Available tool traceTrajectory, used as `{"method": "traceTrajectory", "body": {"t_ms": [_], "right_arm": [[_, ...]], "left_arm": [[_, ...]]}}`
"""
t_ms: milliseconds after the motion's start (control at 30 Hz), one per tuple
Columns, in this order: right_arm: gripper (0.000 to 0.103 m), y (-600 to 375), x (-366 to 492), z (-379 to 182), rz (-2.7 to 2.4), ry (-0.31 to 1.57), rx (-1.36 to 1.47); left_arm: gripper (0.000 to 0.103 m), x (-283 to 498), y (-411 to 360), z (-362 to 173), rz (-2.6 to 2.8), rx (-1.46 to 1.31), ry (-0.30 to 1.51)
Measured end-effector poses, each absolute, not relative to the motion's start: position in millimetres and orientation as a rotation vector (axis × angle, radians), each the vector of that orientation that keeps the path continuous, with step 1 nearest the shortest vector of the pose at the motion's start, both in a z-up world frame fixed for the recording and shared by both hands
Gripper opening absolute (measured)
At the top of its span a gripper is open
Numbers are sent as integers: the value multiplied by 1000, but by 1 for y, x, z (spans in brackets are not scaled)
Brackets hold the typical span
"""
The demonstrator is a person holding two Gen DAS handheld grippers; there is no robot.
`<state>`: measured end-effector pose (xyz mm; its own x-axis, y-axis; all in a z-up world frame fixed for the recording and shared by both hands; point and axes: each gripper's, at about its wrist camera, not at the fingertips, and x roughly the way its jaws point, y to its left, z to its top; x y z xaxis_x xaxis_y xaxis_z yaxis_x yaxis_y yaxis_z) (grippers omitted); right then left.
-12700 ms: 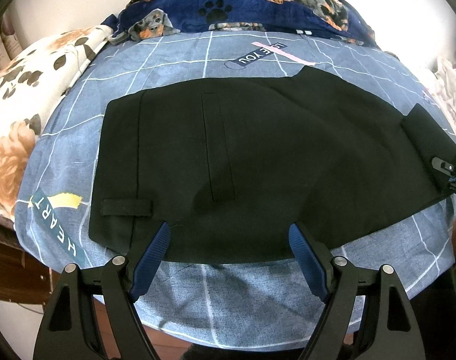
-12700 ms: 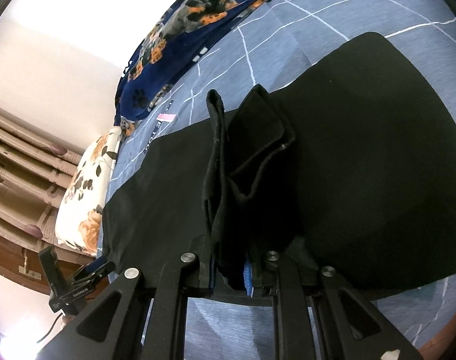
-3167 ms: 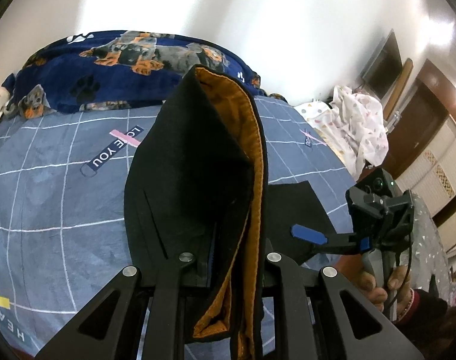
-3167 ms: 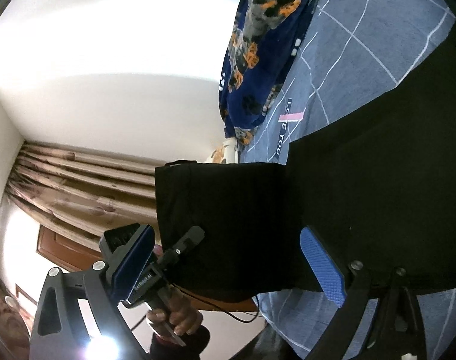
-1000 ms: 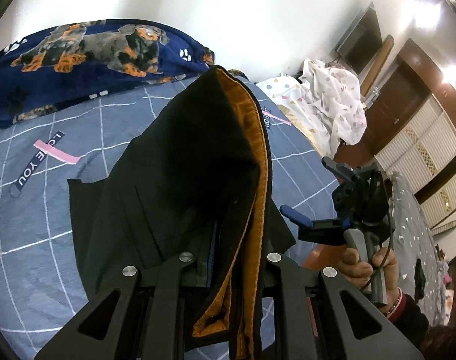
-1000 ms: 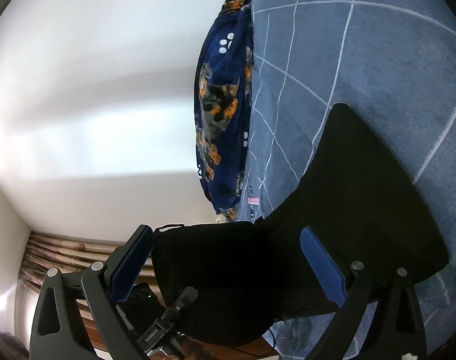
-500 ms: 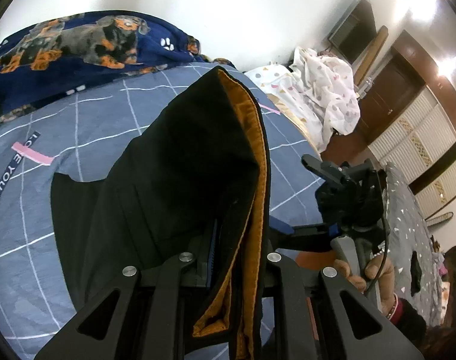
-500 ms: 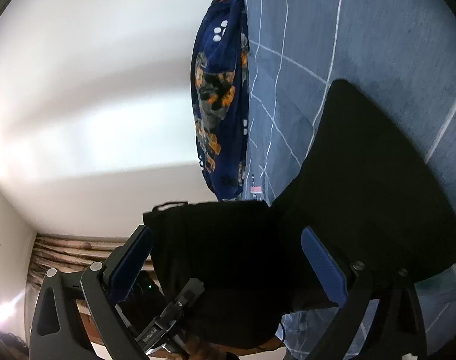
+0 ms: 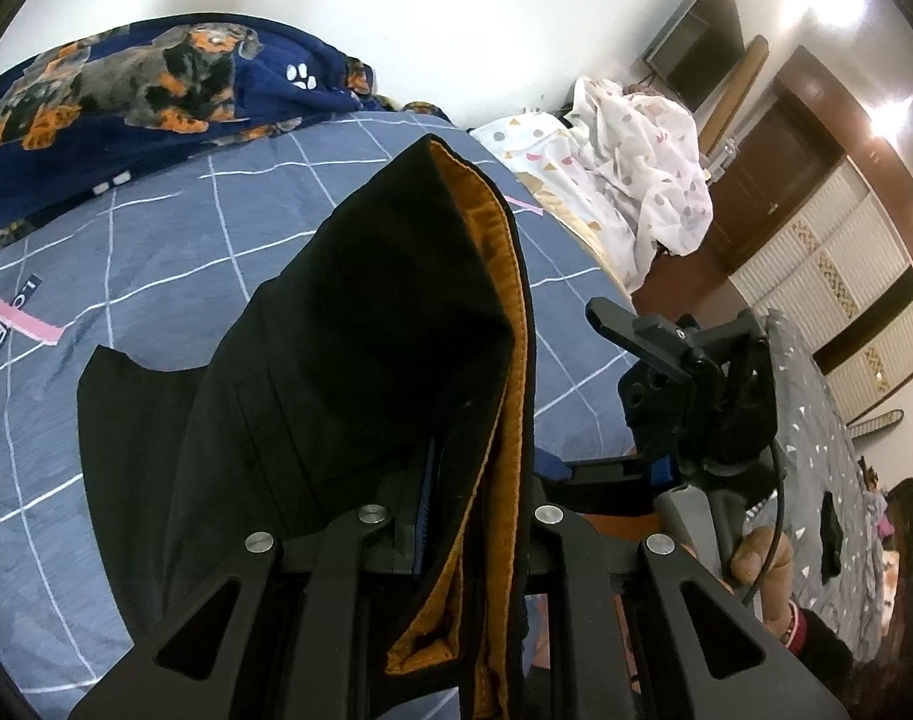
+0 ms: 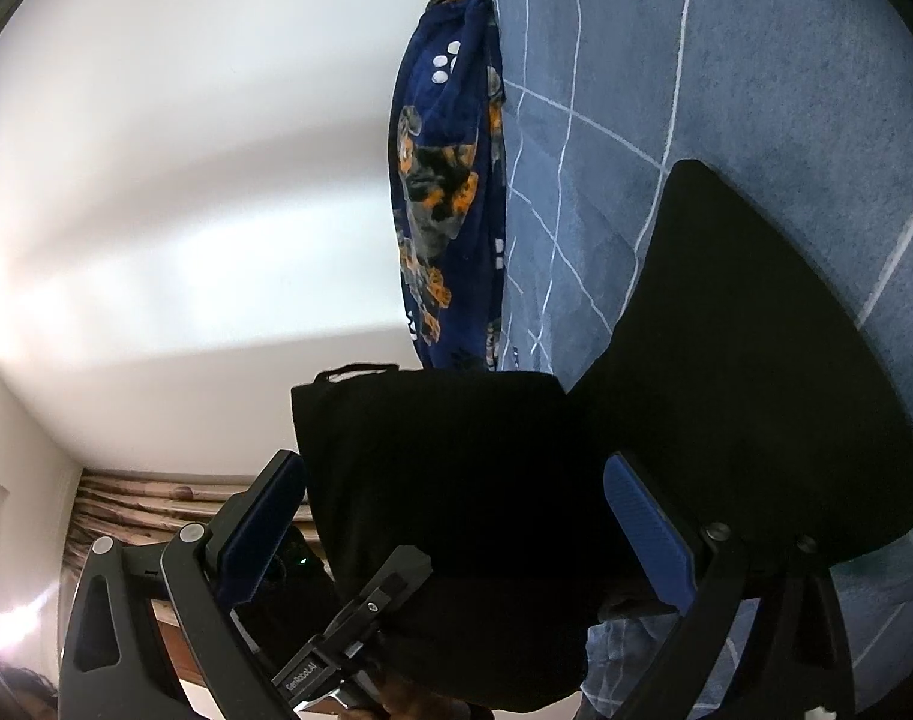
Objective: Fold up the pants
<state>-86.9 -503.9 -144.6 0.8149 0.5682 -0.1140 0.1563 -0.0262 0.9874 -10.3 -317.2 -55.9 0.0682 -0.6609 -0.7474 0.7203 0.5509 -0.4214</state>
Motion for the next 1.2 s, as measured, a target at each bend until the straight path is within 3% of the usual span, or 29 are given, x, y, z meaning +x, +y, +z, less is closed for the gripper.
{"method": "traceTrajectory", "body": {"t_ms": [1200], "right_arm": [[100,-508,-87,-156,359,588,1631]], "left_arm": [[17,-17,-359,-87,-1051,145,1132]]}}
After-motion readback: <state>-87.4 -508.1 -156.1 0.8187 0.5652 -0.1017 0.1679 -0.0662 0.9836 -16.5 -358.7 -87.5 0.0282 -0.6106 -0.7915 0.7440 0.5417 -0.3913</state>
